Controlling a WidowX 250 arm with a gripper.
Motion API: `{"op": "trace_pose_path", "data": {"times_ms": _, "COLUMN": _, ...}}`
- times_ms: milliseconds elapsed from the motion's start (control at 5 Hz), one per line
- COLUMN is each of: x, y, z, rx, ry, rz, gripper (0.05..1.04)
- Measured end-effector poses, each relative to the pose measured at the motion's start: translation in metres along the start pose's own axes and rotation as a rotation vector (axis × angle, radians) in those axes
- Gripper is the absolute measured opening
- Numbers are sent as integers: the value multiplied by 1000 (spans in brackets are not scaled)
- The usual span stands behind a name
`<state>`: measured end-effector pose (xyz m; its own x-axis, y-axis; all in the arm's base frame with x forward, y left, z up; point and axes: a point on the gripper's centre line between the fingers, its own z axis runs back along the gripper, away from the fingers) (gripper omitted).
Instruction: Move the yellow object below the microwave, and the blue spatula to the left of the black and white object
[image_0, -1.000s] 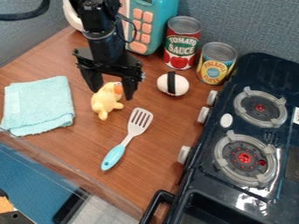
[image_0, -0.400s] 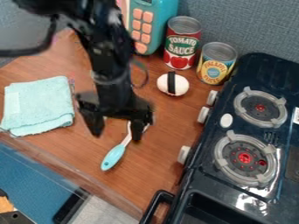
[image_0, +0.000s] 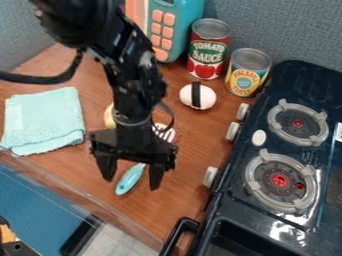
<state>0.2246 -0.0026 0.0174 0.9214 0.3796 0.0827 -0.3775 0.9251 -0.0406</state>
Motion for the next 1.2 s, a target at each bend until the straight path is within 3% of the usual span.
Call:
{"op": "trace_pose_path", "data": {"times_ms": 200, "x": 1, "y": 0, "z": -8, "rx": 25, "ry": 7, "rz": 28, "gripper": 1000}}
{"op": "trace_pose_path", "data": {"times_ms": 600, "x": 8, "y": 1, "z": -15, "rx": 26, "ry": -51, "rz": 58, "gripper": 950}}
{"op": "trace_pose_path", "data": {"times_ms": 1000, "x": 9, "y": 1, "z": -14, "rx": 24, "ry": -66, "rz": 59, "gripper": 366}}
{"op": "trace_pose_path", "data": {"times_ms": 1200, "x": 6, "y": -6, "z": -6, "rx": 2, "ry": -58, "rz": 59, "gripper": 326}}
